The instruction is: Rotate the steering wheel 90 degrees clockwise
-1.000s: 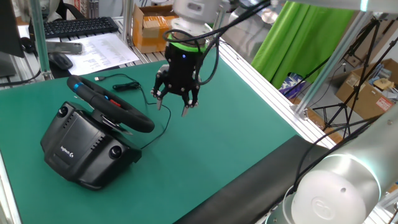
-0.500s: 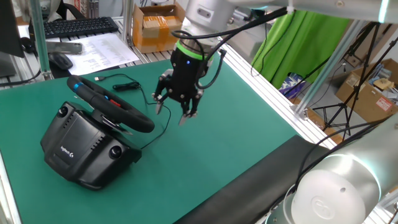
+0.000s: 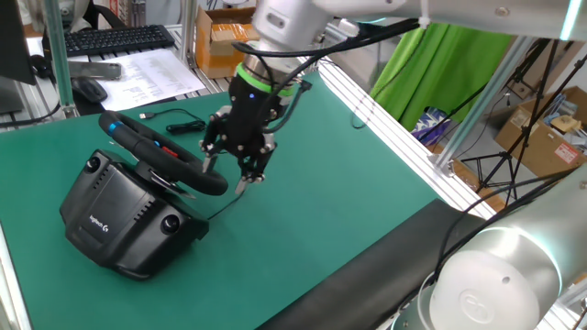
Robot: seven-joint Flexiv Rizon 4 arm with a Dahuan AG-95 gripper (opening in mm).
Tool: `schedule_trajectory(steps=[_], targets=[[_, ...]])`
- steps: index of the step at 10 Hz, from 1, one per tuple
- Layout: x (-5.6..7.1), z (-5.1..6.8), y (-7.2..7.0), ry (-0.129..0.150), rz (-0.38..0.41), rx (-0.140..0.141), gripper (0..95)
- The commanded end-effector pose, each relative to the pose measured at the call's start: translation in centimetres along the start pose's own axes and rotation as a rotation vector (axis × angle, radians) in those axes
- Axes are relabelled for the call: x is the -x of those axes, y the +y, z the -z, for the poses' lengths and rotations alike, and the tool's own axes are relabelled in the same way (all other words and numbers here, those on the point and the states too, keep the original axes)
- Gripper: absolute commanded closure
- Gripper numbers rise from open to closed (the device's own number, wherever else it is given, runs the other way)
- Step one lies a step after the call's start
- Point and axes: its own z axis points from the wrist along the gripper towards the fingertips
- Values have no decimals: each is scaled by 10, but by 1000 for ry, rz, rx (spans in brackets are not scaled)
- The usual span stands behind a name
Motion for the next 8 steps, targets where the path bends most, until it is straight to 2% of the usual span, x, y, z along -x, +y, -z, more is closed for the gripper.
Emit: schedule_trajectory(steps=[1, 3, 6, 8], targets=[[2, 3, 9, 6, -17, 21, 380], [-3, -2, 22, -1, -36, 21, 380], [-4, -10, 29, -9, -47, 41, 380], [-6, -8, 37, -7, -63, 45, 380]])
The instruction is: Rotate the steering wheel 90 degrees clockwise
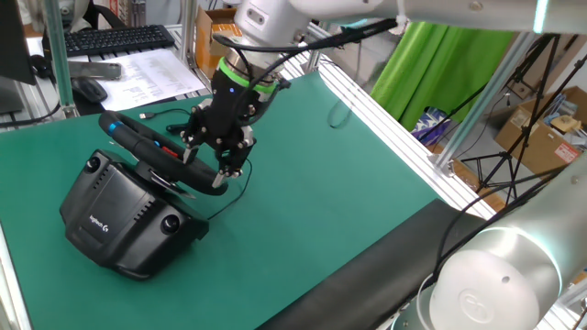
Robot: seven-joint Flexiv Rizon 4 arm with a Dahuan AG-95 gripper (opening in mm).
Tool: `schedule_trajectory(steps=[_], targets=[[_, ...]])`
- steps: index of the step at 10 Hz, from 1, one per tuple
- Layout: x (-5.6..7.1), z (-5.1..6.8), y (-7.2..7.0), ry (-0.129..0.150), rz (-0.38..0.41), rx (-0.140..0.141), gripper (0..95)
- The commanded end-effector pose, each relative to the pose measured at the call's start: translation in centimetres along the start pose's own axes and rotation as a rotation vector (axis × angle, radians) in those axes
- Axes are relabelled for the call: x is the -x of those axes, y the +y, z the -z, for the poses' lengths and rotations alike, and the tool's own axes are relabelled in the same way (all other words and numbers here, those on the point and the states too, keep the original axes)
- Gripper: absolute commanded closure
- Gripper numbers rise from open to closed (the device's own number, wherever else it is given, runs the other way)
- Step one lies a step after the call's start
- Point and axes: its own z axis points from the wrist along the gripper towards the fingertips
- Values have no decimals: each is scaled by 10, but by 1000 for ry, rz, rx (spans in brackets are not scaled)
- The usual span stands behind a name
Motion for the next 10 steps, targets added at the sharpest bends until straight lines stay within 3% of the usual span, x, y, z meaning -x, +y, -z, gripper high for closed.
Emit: schedule_trajectory(steps=[1, 3, 5, 7, 10], targets=[[-4, 1, 12, 5, -30, -5, 380], [-9, -5, 19, -10, -42, -4, 380], [-4, 2, 23, -11, -82, 30, 380], [-1, 5, 24, -47, -94, 32, 380], [-1, 4, 24, -36, -100, 37, 380]])
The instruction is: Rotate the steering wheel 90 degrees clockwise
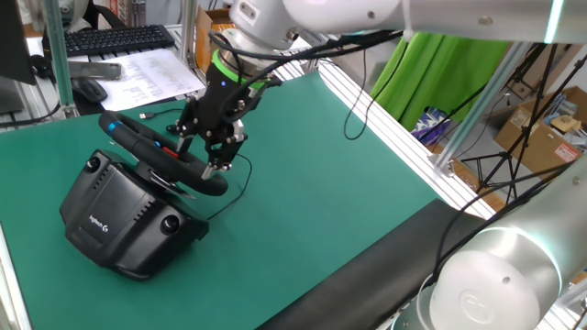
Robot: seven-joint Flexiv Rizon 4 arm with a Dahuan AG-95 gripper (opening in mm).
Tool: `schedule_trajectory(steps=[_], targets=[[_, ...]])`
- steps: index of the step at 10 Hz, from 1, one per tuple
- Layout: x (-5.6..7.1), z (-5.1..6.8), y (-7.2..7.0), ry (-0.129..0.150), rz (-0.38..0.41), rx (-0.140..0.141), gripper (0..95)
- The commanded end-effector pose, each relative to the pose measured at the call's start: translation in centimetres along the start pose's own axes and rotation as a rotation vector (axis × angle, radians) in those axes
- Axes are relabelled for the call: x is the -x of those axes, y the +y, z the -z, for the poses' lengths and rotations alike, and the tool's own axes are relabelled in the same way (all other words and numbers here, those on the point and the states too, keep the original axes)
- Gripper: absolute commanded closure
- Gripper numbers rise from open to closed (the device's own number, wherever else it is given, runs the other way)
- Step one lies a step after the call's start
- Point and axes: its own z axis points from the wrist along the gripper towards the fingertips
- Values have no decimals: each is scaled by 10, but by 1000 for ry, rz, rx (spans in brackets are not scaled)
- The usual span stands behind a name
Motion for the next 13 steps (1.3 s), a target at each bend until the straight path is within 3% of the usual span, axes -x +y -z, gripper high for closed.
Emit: schedule_trajectory(steps=[1, 4, 6, 10, 13], targets=[[0, 1, 1, 10, -14, 6, 380], [1, 0, 1, 6, -54, 10, 380], [1, 0, 1, -12, -30, 6, 380], [1, 0, 1, -96, 32, -17, 380], [1, 1, 1, -161, 2, -22, 380]])
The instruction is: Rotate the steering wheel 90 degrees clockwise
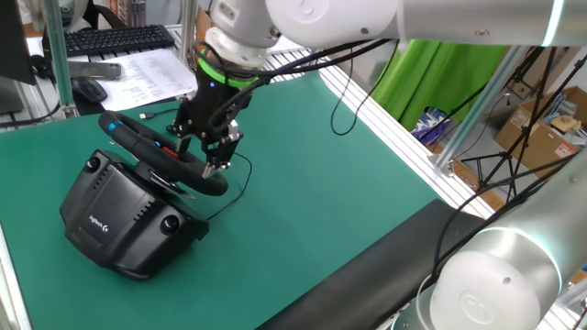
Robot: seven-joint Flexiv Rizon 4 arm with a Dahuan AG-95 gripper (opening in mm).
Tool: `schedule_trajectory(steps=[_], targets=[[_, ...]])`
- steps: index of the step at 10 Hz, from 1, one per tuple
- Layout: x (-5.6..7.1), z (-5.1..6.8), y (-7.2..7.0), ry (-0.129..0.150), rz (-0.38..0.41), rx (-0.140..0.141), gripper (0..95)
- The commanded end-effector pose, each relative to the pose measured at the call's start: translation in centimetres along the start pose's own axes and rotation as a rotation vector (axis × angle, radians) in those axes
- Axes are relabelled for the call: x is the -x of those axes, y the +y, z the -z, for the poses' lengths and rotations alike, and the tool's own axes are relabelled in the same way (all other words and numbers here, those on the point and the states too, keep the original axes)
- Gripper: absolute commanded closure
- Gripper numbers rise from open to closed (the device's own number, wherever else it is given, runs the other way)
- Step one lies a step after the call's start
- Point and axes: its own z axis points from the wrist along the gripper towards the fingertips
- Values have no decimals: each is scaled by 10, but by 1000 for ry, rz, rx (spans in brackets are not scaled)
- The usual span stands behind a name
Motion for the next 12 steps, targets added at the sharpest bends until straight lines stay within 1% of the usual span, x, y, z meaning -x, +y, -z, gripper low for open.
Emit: schedule_trajectory(steps=[1, 3, 4, 5, 7, 8, 11, 12], targets=[[1, 0, 0, -52, -44, -9, 380], [1, 0, 0, -48, -67, -2, 380], [1, -1, 1, -46, -91, -2, 380], [0, -1, 1, -41, -124, -3, 190], [1, -1, 1, -35, -201, -2, 190], [0, -2, 1, -36, -243, 0, 190], [0, -4, 1, -34, -334, 4, 190], [0, -6, 2, -25, -369, 5, 190]])
